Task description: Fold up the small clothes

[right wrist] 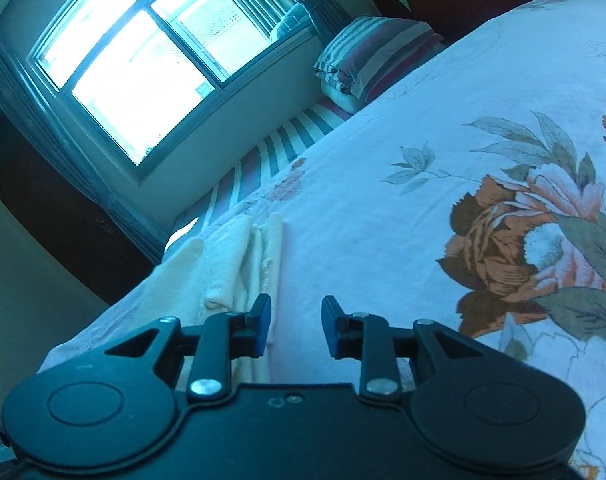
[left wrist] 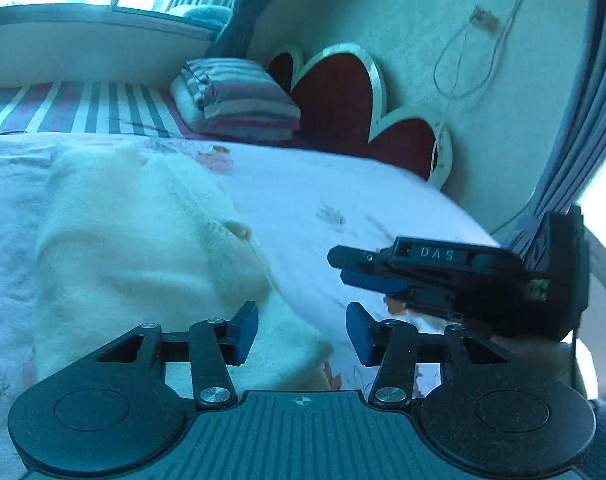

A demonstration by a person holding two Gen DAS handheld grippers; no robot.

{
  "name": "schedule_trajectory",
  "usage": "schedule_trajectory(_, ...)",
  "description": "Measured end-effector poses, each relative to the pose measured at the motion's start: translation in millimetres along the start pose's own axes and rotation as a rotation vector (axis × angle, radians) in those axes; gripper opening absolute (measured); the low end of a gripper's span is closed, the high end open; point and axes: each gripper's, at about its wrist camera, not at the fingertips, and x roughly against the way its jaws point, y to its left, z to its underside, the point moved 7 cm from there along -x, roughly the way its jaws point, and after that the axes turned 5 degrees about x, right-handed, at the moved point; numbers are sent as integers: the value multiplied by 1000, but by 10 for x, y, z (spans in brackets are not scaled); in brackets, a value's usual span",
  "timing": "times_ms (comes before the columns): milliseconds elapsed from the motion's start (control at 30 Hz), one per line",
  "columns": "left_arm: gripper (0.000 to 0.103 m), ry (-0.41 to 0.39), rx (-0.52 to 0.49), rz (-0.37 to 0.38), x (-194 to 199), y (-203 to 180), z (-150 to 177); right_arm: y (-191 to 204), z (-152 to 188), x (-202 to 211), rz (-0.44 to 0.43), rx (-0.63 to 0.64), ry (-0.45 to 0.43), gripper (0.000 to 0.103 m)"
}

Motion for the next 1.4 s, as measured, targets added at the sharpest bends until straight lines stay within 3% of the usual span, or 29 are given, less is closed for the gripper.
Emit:
schedule_trajectory(100,49,-85,108,-26,290,365,-193,163,-73,-104,-65,20,-2,33)
schedule_trajectory(167,49,-123,145,-127,341,715,-311,286,-97,-216,-102,53,15,33)
schedule_trajectory(233,49,-121,191,-213,296,1155,-381,420,-131,-355,-124,103,37,33)
schedule_trajectory(367,49,-84,262,-230,93,1541,-383,563,-161,-711,-148,178,135,33)
schedule_trajectory(500,49,-79,269,-228,-30,1603,-342,586,-120,-941,-109,227,202,33)
schedule_trajectory(633,50,-76,269,-240,-153,1623,-361,625,-106,-1072,-165,177,248,45)
schedule_trajectory(700,54,-77,266,-253,-186,1649,-366,672,-82,-1099,-190,178,259,40)
schedule_trajectory(733,54,-76,268,-258,-195,1668,-365,700,-63,-1077,-190,194,253,18)
schedule_trajectory(867,54,-89,243,-262,-187,1605,-421,856,-81,-816,-173,285,149,17)
schedule_trajectory(967,54,-80,190,-261,-244,1512,-461,828,-116,-592,-163,264,110,17)
schedule_trajectory(1067,54,-57,167,-295,-328,1492,-444,604,20,-826,-97,224,211,18)
schedule_trajectory(1133,54,-57,184,-302,-317,1507,-454,552,23,-865,-127,165,216,19)
schedule_trajectory(1200,54,-92,179,-298,-240,1486,-526,561,-110,-775,-121,167,154,27)
schedule_trajectory(1267,54,-127,179,-282,-226,1489,-639,578,-260,-745,-102,206,93,28)
schedule_trajectory(1400,54,-111,164,-288,-473,1536,-849,653,-479,-1006,-64,285,86,30)
